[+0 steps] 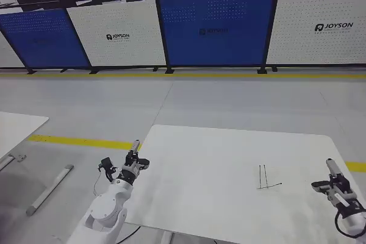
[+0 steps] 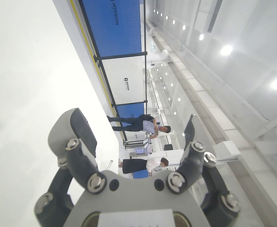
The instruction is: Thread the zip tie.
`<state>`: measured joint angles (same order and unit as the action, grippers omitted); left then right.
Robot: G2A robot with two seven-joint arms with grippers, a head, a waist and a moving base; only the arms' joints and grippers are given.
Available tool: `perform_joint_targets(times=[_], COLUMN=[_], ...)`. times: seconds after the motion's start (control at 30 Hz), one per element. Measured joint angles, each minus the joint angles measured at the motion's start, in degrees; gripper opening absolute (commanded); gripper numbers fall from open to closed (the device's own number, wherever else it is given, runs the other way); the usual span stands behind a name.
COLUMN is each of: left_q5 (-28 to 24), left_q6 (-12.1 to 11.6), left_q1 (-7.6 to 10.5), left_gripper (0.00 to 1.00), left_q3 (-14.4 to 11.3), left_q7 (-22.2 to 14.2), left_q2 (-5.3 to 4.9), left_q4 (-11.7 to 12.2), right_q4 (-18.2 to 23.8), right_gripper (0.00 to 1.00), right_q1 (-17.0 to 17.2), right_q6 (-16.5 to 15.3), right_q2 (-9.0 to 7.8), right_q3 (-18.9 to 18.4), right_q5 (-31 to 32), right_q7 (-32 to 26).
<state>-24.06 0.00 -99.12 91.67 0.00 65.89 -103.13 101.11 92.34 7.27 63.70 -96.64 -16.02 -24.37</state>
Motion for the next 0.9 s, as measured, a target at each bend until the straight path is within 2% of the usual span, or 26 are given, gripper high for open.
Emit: perform_joint_targets(times=[0.07, 0.17, 0.67, 0.73, 0.9], left_q5=[0.0, 0.0, 0.0, 0.0, 0.0], left_q6=[0.0, 0.0, 0.0, 0.0, 0.0], left_q1=[0.0, 0.0, 0.0, 0.0, 0.0], left_gripper=[1.0, 1.0, 1.0, 1.0, 1.0], left_q3=[0.0, 0.0, 0.0, 0.0, 0.0], left_q7=[0.0, 0.0, 0.0, 0.0, 0.0], left_q2=[0.0, 0.0, 0.0, 0.0, 0.0], left_q4=[0.0, 0.0, 0.0, 0.0, 0.0], right_q4=[-1.7, -4.0, -3.7, -4.3, -9.1], right_gripper=[1.0, 1.0, 1.0, 1.0, 1.0], right_q1=[-3.4, -7.5, -8.1, -10.5, -17.6], right_q6=[2.8, 5.7, 5.9, 6.8, 9.2], right_q2=[-0.46, -0.75, -1.07, -1.85, -3.18], right_q3=[0.7, 2.2, 2.2, 1.9, 4.6], right_q5=[2.5, 4.9, 5.5, 8.8, 17.8], right_q7=[-5.2, -8.9, -9.5, -13.4, -30.4])
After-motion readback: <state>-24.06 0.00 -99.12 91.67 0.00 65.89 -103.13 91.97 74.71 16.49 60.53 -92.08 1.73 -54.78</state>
